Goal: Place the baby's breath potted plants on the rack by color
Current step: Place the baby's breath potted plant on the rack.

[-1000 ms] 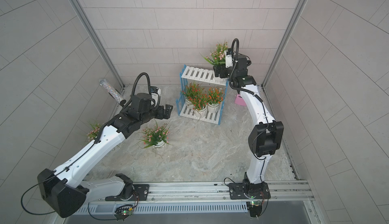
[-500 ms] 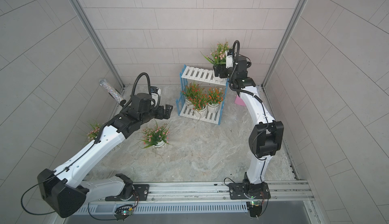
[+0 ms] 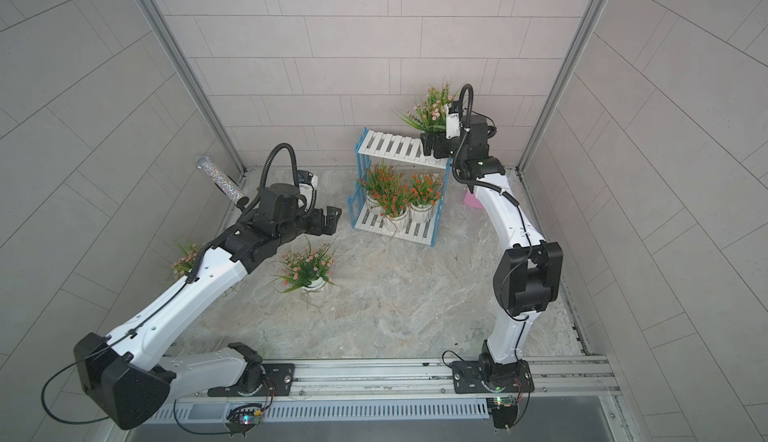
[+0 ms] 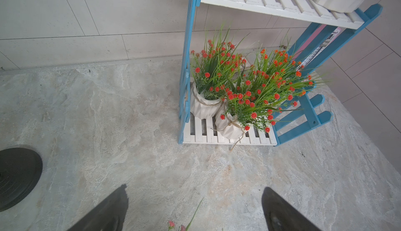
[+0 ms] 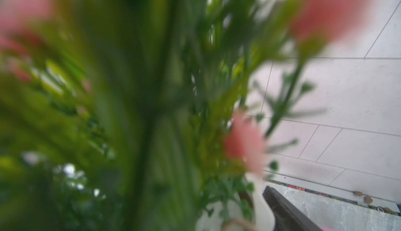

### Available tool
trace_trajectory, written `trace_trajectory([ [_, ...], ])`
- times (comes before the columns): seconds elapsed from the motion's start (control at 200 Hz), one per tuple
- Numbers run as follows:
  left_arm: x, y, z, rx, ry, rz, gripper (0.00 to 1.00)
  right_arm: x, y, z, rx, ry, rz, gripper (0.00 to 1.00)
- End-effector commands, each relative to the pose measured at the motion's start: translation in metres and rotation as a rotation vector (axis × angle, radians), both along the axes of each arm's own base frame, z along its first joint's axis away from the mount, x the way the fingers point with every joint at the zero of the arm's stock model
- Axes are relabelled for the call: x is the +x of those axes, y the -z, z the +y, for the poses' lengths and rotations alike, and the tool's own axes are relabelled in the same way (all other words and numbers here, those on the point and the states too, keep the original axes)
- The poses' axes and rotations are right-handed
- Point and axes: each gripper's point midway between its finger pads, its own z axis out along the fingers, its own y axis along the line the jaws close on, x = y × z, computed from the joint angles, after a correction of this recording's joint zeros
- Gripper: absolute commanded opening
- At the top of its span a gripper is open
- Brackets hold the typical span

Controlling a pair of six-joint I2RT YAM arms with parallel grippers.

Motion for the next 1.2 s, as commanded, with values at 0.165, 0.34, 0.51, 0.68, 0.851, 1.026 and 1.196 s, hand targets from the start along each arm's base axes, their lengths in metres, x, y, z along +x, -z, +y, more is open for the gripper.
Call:
trace_trajectory([
  [0.165,-0.003,0.0,0.001,0.006,0.005,-0.009,1.0,-0.013,-0.008,-0.003,-0.001,-0.009,0.005,0.99],
  [0.34,-0.004,0.0,0.001,0.007,0.008,-0.01,1.0,-0.02,-0.017,0.0,0.036,-0.02,0.0,0.99],
  [0.51,-0.003,0.001,-0.001,0.004,0.011,-0.008,1.0,-0.029,-0.013,-0.004,0.034,-0.034,0.01,0.99],
  [0.68,-0.003,0.001,-0.001,-0.002,0.012,-0.006,1.0,-0.042,-0.012,-0.014,0.045,-0.037,-0.011,0.99],
  [0.851,-0.002,0.001,-0.002,-0.003,0.01,-0.005,1.0,-0.046,-0.015,-0.018,0.057,-0.051,-0.025,0.99],
  [1.026,0.001,0.003,-0.001,0.009,0.005,-0.002,1.0,-0.058,-0.014,-0.02,0.069,-0.051,-0.023,0.99],
  [1.196,0.005,0.01,0.0,0.03,-0.008,0.019,1.0,-0.094,-0.014,-0.018,0.097,-0.064,-0.059,0.99],
])
